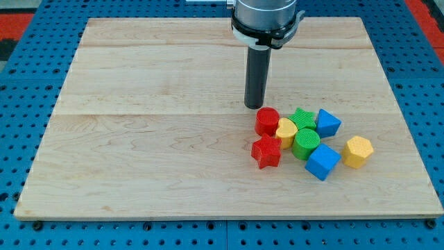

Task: Push the group of blocks up a bit

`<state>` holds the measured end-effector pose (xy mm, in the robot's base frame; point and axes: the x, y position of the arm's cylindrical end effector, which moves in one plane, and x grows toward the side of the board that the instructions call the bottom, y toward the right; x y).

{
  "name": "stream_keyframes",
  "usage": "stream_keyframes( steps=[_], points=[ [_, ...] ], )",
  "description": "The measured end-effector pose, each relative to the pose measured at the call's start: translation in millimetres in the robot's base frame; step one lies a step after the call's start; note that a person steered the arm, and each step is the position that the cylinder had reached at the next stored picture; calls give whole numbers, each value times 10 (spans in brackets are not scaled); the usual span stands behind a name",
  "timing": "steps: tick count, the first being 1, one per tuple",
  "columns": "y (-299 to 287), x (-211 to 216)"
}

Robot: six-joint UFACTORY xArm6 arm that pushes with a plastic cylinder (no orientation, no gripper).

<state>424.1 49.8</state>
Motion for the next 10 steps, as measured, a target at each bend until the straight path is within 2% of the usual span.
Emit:
stream_keyframes(
  steps=[5, 6, 7, 8, 9, 10],
  points=[
    [-5, -11],
    [-201, 99],
    [-476, 418],
    [-576, 1156],
    [-231, 1487],
    [134, 1276]
  ],
)
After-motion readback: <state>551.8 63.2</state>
